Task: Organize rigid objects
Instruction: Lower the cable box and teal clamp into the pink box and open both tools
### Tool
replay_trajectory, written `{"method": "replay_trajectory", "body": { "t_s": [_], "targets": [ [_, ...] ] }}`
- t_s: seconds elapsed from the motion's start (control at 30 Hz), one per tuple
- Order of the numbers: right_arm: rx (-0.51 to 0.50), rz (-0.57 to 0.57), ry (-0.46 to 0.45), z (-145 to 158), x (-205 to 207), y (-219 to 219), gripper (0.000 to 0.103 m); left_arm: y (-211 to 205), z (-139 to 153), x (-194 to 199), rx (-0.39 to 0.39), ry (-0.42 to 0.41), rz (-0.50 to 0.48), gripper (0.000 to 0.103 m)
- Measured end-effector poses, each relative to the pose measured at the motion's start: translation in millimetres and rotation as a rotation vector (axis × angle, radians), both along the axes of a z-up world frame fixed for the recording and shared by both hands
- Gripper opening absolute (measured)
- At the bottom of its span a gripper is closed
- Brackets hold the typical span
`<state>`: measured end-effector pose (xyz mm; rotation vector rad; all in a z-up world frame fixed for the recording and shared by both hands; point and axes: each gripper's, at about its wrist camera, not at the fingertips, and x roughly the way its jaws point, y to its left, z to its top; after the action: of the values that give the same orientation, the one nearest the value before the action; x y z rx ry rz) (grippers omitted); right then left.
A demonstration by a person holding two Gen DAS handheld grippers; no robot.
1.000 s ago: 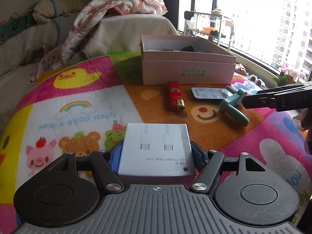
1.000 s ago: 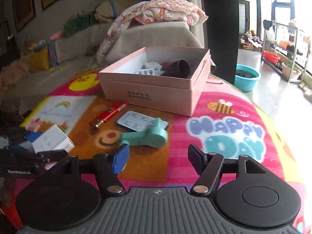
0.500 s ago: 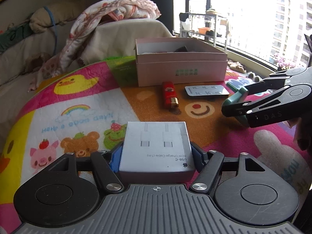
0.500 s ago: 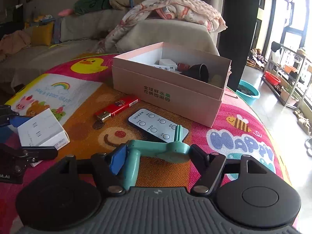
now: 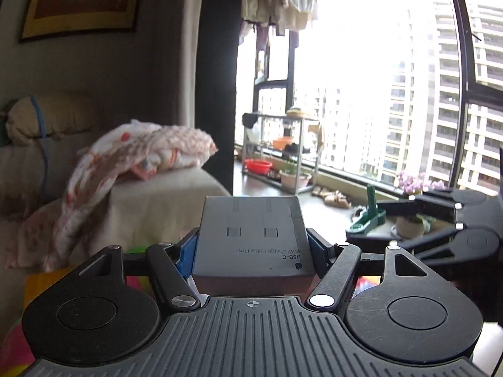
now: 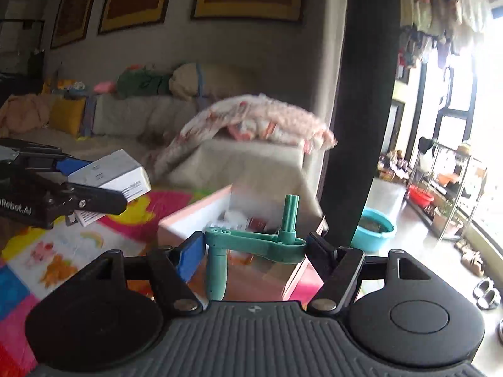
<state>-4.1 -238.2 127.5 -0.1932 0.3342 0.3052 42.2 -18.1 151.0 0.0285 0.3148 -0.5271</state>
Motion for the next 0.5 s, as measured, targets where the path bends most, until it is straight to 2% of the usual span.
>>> {"method": "replay_trajectory", "body": {
  "t_s": [0.07,0.13,0.3,0.37,0.4,0.47,0.5],
  "targets": [
    [0.015,-0.025,-0.032,14,22,1,0.071,-9,10,40,-0.034,0.040,-0.018,0.074],
    [0.010,-0.050,-0.027,15,44,5,0.071,-17,7,75,-0.062,0.082,-0.007,0.074],
    [-0.014,-0.063,0.047,-9,85,10,0.071,-29,-23,122,-0.109,0.166,-0.005,0.074],
    [-0.018,-0.064,0.071,-23,96,11,0.071,-31,-44,139,-0.133,0.214,0.007,0.074],
    [-0.016,-0.065,0.083,-28,101,11,0.071,-34,-56,149,-0.121,0.252,0.011,0.074],
    [-0.026,-0.061,0.118,-41,113,14,0.072,-42,-82,168,-0.044,0.347,0.031,0.073],
    [-0.036,-0.064,0.136,-46,118,16,0.072,-44,-90,171,-0.023,0.353,0.046,0.071]
  ]
}}
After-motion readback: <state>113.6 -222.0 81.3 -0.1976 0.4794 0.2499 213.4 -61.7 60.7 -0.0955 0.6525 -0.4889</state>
